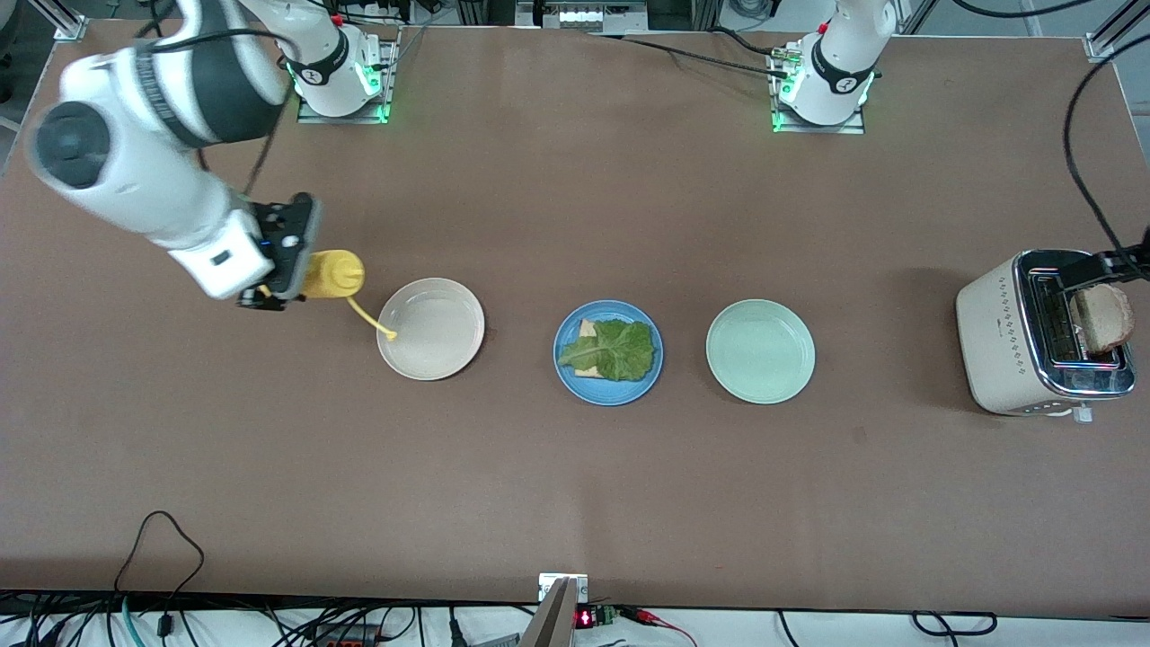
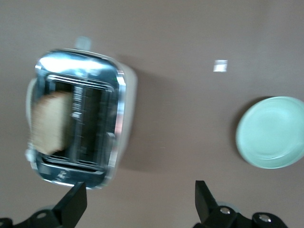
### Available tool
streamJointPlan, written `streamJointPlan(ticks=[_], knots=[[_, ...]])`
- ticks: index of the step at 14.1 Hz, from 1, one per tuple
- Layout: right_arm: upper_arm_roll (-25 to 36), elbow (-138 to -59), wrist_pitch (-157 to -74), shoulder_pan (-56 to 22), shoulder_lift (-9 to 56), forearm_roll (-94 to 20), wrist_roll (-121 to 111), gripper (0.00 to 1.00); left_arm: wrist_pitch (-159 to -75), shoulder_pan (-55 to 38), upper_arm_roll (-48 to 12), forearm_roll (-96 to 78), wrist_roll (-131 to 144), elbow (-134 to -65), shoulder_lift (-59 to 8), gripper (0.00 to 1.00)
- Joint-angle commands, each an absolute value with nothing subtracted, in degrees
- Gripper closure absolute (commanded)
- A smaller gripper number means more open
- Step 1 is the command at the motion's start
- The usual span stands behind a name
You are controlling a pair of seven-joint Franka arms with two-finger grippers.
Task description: Make sandwich in blue plate with both arms
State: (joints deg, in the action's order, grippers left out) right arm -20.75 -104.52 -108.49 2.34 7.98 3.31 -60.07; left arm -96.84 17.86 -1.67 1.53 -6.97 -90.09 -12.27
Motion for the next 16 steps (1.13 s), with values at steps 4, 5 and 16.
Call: streamJointPlan(ticks=[4, 5, 16], knots=[[-20.57, -104.85, -109.59, -13.16, 12.82, 15.89, -37.47, 1.00, -95.98, 27.15, -2.29, 2.20, -18.72, -82.00, -22.93, 0.00], [-20.57, -104.85, -110.38, -15.10, 14.31, 17.82, -34.57, 1.00, -96.06, 28.03, -2.29, 2.20, -19.07, -82.00, -23.55, 0.00], [-18.72, -98.10, -113.29, -25.92, 28.38, 26.46, -22.77, 1.00, -99.05, 29.44, -2.29, 3.08, -27.15, -82.44, -28.39, 0.00]])
